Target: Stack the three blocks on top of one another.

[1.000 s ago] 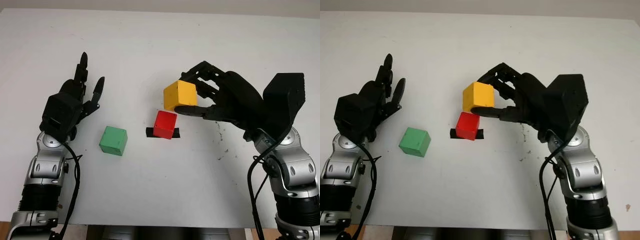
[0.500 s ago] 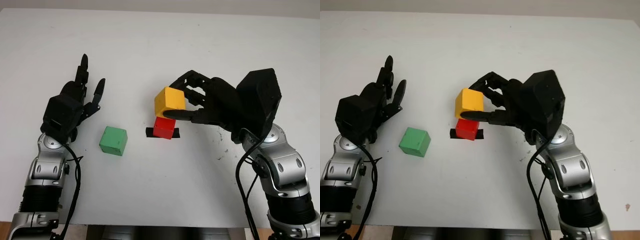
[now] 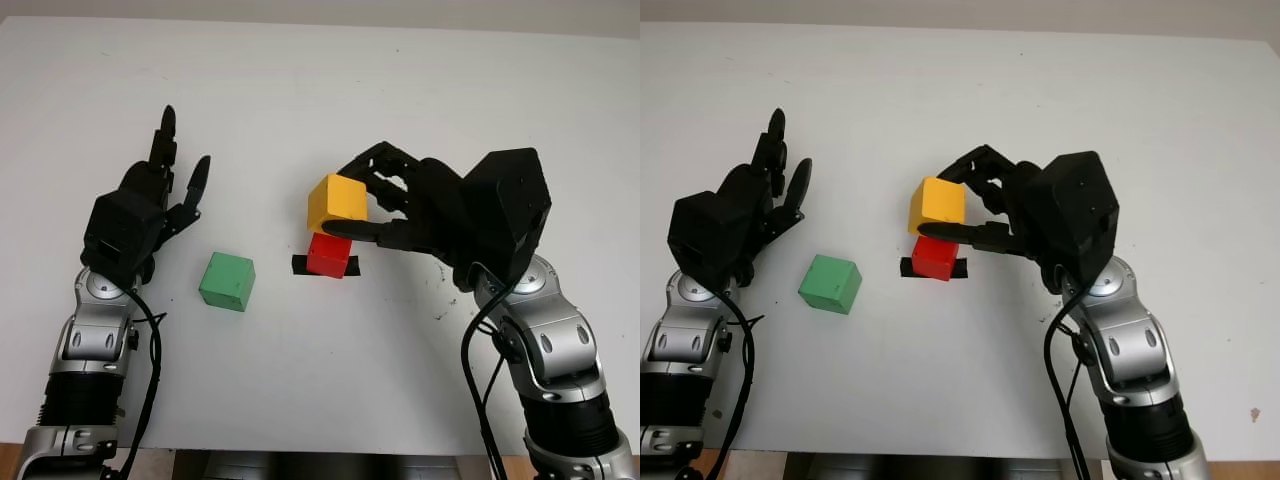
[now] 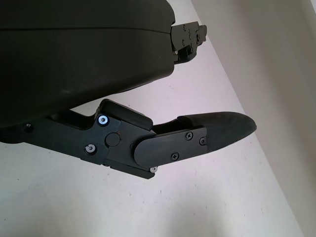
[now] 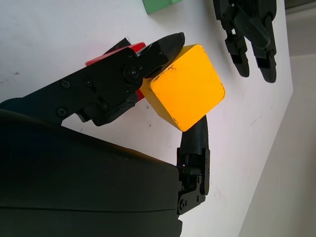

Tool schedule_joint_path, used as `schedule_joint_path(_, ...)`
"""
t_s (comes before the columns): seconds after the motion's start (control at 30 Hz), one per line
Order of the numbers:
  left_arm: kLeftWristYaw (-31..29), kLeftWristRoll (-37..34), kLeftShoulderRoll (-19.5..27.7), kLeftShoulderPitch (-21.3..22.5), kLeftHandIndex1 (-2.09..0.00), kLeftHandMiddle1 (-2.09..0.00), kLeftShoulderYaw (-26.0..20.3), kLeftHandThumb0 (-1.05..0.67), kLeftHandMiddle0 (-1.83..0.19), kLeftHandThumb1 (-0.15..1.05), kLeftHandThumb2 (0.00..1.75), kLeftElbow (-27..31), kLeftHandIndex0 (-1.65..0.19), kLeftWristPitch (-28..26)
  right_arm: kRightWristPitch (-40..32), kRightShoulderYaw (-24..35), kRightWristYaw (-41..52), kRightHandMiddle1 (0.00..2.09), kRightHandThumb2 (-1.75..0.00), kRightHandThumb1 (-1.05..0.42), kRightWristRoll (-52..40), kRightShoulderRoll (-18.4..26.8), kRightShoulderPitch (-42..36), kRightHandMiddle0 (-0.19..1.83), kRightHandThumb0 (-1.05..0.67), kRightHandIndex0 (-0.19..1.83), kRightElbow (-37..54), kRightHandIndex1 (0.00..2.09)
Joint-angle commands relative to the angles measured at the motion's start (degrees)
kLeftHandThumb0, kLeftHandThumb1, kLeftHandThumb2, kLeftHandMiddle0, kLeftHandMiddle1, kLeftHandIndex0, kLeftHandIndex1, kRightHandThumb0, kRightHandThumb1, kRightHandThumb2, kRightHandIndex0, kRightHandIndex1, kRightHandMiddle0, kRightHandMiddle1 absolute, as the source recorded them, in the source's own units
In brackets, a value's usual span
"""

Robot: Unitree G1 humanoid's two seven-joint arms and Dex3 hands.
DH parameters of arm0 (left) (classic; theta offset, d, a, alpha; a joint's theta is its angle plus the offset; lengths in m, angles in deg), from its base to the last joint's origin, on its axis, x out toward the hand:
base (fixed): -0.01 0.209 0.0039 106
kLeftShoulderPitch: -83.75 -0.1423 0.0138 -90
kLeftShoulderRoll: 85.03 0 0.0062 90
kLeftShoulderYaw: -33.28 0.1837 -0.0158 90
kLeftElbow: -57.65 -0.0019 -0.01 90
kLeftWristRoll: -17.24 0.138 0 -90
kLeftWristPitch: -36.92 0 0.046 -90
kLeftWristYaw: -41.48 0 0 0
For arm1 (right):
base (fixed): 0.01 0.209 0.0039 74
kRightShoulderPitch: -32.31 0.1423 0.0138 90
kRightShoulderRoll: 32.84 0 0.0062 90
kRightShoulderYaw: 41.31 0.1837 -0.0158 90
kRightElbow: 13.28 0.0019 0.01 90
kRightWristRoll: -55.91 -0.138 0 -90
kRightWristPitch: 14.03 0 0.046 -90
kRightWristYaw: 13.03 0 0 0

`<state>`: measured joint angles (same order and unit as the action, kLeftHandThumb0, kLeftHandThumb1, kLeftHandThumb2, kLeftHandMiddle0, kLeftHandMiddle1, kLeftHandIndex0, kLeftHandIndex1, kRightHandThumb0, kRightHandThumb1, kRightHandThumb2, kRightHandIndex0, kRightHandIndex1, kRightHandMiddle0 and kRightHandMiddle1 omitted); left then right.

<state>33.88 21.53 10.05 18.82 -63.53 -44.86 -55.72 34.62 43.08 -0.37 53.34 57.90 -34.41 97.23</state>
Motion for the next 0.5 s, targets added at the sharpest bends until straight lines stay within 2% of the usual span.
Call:
schedule_joint_path(0.0,0.3,0.0,-0.1,-0.6,0.0,-0.02,0.0,-0.77,0.19,1.05,0.62,-0.1,0.19,0.0,-0.4,0.0,-0.2,1.81,-0.06,-0.99,0.2,-0.3,-0.5,0.2,-0.39,0.17,2.1,0.04)
schedule_joint_path(0.47,0.8,-0.1,-0.5,-0.9,0.0,-0.01,0.1,-0.76,0.19,1.05,0.62,0.6,0.19,-0.5,-3.2,-0.2,0.8,1.81,-0.05,-0.99,1.0,0.5,-2.4,0.17,-0.36,0.18,5.5,0.05)
